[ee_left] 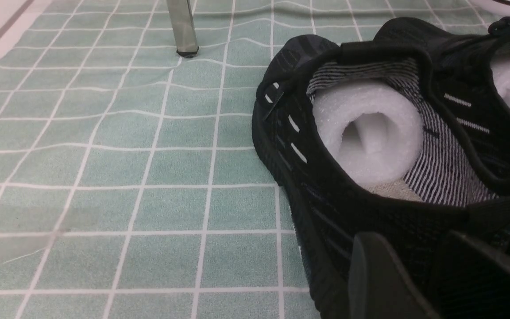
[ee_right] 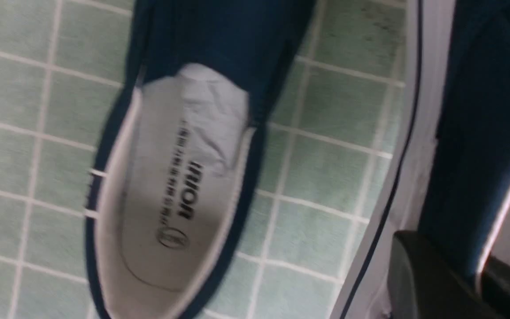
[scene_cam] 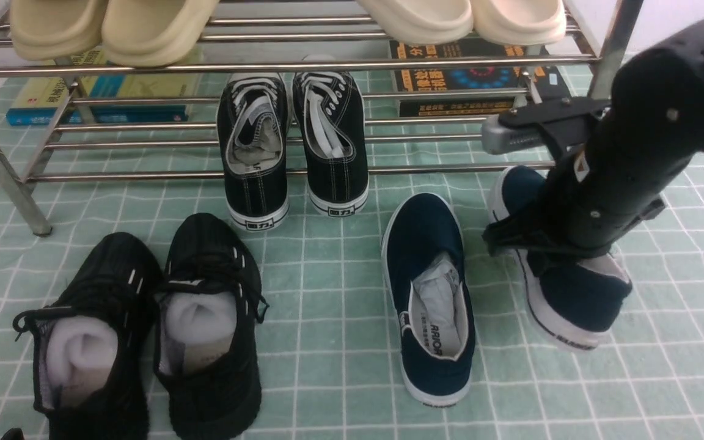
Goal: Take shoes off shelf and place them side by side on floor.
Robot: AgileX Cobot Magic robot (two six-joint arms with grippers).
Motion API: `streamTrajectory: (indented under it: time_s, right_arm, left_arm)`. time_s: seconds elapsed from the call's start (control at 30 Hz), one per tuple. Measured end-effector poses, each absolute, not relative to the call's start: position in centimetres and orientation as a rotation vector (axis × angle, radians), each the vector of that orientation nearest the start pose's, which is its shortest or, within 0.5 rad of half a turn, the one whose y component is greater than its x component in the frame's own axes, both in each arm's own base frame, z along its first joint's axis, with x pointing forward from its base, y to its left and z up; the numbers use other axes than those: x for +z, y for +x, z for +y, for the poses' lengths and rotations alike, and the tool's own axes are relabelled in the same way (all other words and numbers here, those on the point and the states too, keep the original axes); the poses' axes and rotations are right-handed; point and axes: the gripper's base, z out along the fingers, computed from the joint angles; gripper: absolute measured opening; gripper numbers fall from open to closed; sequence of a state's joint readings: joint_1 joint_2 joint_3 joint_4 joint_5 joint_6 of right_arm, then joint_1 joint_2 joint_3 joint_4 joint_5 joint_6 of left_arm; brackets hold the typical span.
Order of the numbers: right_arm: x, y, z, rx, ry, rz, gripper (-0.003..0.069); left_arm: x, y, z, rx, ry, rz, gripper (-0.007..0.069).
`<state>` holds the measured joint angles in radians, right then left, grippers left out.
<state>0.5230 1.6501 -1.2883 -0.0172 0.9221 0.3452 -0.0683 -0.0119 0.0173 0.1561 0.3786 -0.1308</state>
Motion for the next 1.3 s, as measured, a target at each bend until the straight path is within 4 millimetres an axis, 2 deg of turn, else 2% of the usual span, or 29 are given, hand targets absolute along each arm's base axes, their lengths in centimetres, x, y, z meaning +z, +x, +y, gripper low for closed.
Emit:
streamTrajectory:
  time_s: [0.2,0.23,0.4,0.57,0.67,0.73,0.77,0.8,0.87,0.9,1.0,1.03,1.07,1.1,1.13,1.2,1.23,1.3]
  right_arm:
    - [24.9,30.5,18.2,0.234,-0.229,2.784,0.0018]
    - [24.0,30.8,18.5,0.226,-0.231,2.800,0.0019]
    - [21.7,31.5,19.0,0.211,-0.229,2.843,0.0021]
    - [21.1,31.6,19.2,0.220,-0.219,2.856,0.0036]
    - [20.9,31.9,19.1,0.209,-0.226,2.844,0.0097]
    - [21.0,32.1,19.0,0.199,-0.230,2.828,0.0170]
    - [21.0,32.1,18.9,0.199,-0.227,2.828,0.0170]
    - [21.4,32.4,18.8,0.190,-0.236,2.824,0.0235]
    - [21.9,32.5,18.7,0.178,-0.255,2.837,0.0272]
    - [23.1,32.5,18.7,0.151,-0.301,2.868,0.0309]
    - [25.7,32.1,18.5,0.123,-0.379,2.893,0.0316]
    - [27.6,31.8,18.3,0.122,-0.416,2.884,0.0302]
    - [27.9,31.7,18.2,0.118,-0.422,2.889,0.0299]
    - [30.1,31.2,18.0,0.130,-0.451,2.852,0.0269]
    - [31.0,31.1,17.8,0.138,-0.467,2.826,0.0246]
    - [34.0,30.0,17.1,0.157,-0.497,2.748,0.0171]
    - [34.2,29.8,17.0,0.158,-0.502,2.740,0.0155]
    - [36.8,28.1,15.9,0.169,-0.518,2.670,0.0061]
  left_arm:
    - [17.4,5.2,0.2,0.016,0.037,1.863,0.0239]
    - [17.4,5.2,0.2,0.016,0.037,1.863,0.0239]
    - [17.4,5.2,0.2,0.016,0.037,1.863,0.0239]
    - [17.4,5.2,0.2,0.016,0.037,1.863,0.0239]
    - [17.4,5.2,0.2,0.016,0.037,1.863,0.0239]
    - [17.4,5.2,0.2,0.016,0.037,1.863,0.0239]
    - [17.4,5.2,0.2,0.016,0.037,1.863,0.0239]
    - [17.4,5.2,0.2,0.016,0.037,1.863,0.0239]
    - [17.4,5.2,0.2,0.016,0.037,1.863,0.0239]
    - [17.4,5.2,0.2,0.016,0.037,1.863,0.0239]
    - [17.4,5.2,0.2,0.016,0.037,1.863,0.0239]
    - [17.4,5.2,0.2,0.016,0.037,1.863,0.0239]
    - [17.4,5.2,0.2,0.016,0.037,1.863,0.0239]
    - [17.4,5.2,0.2,0.016,0.037,1.863,0.0239]
    - [17.4,5.2,0.2,0.016,0.037,1.863,0.0239]
    - [17.4,5.2,0.2,0.016,0.037,1.863,0.0239]
    - [17.4,5.2,0.2,0.016,0.037,1.863,0.0239]
    - [17.4,5.2,0.2,0.016,0.037,1.863,0.0239]
